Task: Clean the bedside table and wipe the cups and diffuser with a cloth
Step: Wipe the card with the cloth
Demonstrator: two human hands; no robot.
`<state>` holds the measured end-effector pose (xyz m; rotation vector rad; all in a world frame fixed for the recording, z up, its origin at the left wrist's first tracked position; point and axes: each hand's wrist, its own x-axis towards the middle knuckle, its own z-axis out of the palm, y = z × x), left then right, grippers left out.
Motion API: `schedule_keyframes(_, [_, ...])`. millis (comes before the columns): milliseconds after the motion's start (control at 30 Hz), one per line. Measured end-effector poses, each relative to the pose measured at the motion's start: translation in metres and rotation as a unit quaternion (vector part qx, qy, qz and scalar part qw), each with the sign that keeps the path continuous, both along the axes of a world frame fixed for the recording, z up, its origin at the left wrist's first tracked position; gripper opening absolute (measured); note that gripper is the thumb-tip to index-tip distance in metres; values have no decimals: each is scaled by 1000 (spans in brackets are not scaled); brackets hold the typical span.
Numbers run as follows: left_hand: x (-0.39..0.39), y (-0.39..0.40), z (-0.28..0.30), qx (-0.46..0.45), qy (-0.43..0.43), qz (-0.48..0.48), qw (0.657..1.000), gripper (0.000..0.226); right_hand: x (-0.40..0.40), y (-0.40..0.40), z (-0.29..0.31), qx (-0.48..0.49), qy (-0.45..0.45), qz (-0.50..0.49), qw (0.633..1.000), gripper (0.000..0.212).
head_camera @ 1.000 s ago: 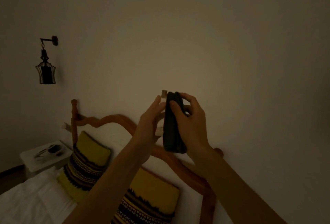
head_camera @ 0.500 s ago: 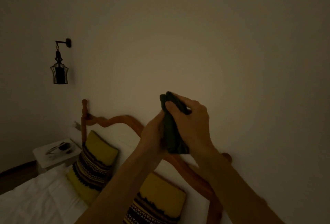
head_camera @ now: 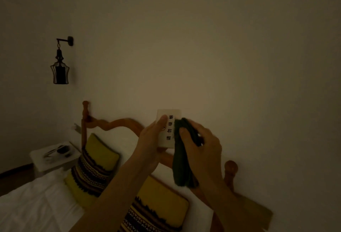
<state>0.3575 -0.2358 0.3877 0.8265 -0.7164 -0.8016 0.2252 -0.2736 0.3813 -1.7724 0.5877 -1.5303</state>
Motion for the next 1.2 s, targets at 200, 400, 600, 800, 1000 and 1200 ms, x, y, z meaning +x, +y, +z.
schedule_keyframes(200, [-4,-6,5,6,-21,-18,1000,39,1,-19,41,94,-42,70,992,33])
schedule_keyframes(400, [9,1,10,-13,-34,10,999,37,6,-5,3,42,-5,48,998,37])
schedule_keyframes(600, [1,10,-7,-40,-148,-41,987,38,-2,-14,35,-62,26,-14,998,40])
schedule_keyframes(800, [5,9,-2,-45,-406,220,886,12,-3,0,52,-299,157,-103,936,35])
schedule_keyframes(1000, [12,12,-6,-54,-381,252,888,16,6,5,46,-410,209,-103,882,43])
schedule_keyframes(1200, [12,17,-8,-96,-361,235,897,25,9,8,31,-437,187,-140,869,40])
